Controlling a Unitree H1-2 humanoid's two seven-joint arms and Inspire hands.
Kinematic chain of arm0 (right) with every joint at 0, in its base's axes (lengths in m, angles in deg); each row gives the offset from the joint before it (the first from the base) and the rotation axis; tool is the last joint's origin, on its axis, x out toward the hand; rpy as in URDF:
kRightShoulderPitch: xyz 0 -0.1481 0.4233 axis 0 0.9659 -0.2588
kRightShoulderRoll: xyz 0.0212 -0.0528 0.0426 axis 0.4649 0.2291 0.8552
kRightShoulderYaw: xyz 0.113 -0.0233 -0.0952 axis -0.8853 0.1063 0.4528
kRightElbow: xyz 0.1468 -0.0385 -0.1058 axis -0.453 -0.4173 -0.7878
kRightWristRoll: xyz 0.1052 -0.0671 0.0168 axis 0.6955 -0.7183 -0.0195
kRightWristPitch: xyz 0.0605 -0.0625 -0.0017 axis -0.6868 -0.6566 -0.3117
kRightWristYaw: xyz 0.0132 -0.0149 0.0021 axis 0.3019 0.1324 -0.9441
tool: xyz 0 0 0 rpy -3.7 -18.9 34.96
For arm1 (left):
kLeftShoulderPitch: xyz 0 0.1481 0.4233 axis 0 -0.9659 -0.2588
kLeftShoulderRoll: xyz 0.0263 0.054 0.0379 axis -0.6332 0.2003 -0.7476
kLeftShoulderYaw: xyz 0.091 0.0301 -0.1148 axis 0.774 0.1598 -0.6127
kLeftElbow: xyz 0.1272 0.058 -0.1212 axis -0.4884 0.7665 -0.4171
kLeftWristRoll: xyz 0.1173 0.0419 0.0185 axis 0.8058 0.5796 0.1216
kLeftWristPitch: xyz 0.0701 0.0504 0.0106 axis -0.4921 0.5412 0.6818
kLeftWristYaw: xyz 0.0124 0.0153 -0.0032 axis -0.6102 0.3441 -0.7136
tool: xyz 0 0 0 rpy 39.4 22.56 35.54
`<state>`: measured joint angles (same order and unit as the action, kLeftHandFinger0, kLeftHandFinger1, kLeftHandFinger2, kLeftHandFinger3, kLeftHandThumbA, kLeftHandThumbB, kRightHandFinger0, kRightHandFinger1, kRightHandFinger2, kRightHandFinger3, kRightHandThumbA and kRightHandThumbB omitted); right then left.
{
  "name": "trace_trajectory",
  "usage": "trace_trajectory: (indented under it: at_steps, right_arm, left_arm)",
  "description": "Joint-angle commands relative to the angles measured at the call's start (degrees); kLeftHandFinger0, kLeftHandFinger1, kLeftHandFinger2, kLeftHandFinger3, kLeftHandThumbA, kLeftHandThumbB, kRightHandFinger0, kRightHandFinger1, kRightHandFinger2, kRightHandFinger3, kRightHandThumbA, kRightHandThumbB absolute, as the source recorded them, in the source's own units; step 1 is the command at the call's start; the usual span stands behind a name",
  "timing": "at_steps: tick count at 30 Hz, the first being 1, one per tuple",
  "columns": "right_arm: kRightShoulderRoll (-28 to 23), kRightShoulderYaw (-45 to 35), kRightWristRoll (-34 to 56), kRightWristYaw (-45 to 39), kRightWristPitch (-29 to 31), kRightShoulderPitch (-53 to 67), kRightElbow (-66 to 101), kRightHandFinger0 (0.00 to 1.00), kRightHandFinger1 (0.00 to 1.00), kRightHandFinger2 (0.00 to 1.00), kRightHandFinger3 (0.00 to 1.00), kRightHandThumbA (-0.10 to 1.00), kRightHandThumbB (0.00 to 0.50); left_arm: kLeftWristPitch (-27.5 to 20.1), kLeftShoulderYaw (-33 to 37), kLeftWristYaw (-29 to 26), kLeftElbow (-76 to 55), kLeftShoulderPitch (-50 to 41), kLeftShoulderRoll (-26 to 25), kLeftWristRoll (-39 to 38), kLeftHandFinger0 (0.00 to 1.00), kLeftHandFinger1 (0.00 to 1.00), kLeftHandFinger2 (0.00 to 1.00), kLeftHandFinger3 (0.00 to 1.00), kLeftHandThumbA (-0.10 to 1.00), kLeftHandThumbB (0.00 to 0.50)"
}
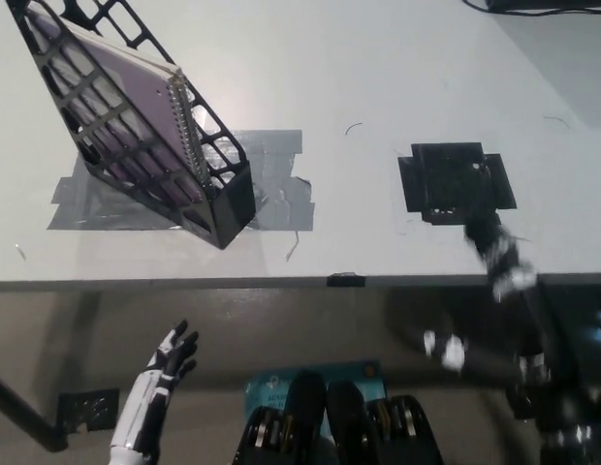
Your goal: A shelf with a book inside it is placed on the center of the desk infront of the robot. The robot uses its right hand to grab the book, take it out and hand it to a person.
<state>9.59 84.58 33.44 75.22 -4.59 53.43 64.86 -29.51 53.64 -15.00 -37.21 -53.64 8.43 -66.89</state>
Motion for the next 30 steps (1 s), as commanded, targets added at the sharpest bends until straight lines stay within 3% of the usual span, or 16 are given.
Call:
trace_trajectory:
  at_steps: [1, 8, 9, 11, 16, 20, 25, 30]
  right_arm:
    - [2.2, 1.4, 0.7, -1.3, -7.1, -11.6, -2.5, 1.0, 1.0, 1.0, 1.0, 1.0, 0.365]
    - [7.1, 1.7, 4.3, -1.8, -9.8, -23.8, -15.3, 1.0, 1.0, 1.0, 1.0, 1.0, 0.328]
    - [8.2, 1.6, 4.6, -1.8, -9.8, -25.7, -17.5, 1.0, 1.0, 1.0, 1.0, 1.0, 0.293]
    - [9.9, 1.1, 5.3, -1.7, -10.2, -28.3, -20.6, 1.0, 1.0, 1.0, 1.0, 1.0, 0.275]
    - [14.9, -0.1, 6.9, -1.3, -11.1, -35.8, -31.8, 1.0, 1.0, 1.0, 1.0, 1.0, 0.272]
    - [17.1, -0.8, 7.6, -1.7, -9.6, -38.8, -38.5, 1.0, 1.0, 1.0, 1.0, 1.0, 0.277]
    - [19.2, -0.7, 7.3, -2.2, -7.8, -41.1, -44.3, 1.0, 1.0, 1.0, 1.0, 1.0, 0.296]
    - [20.7, 0.9, 5.4, -1.7, -7.9, -41.9, -46.2, 1.0, 1.0, 1.0, 1.0, 1.0, 0.323]
  left_arm:
    - [-2.2, 0.4, 0.3, -0.5, 0.7, -0.2, 0.7, 1.0, 1.0, 1.0, 1.0, 0.97, 0.205]
    - [-1.6, 0.2, 0.5, -0.7, 1.1, -0.2, 0.0, 1.0, 1.0, 1.0, 1.0, 0.95, 0.232]
    - [-2.0, 0.4, 0.3, -0.6, 1.3, -0.4, 0.7, 1.0, 1.0, 1.0, 1.0, 0.96, 0.238]
    - [-1.8, 0.5, 0.3, -0.7, 1.3, -0.4, 1.1, 1.0, 1.0, 1.0, 1.0, 0.97, 0.269]
    - [-2.4, 0.7, 0.2, -0.6, 1.2, -0.8, 1.9, 1.0, 1.0, 1.0, 1.0, 1.0, 0.273]
    - [1.6, -0.1, 1.5, -1.3, 1.2, 0.3, -2.1, 1.0, 1.0, 1.0, 1.0, 0.9, 0.363]
    - [-0.5, 0.2, 1.6, -0.5, 1.7, -0.1, -1.5, 1.0, 1.0, 1.0, 1.0, 0.91, 0.319]
    - [-0.3, 0.4, 1.9, -0.3, 1.7, -0.5, -1.1, 1.0, 1.0, 1.0, 1.0, 0.92, 0.358]
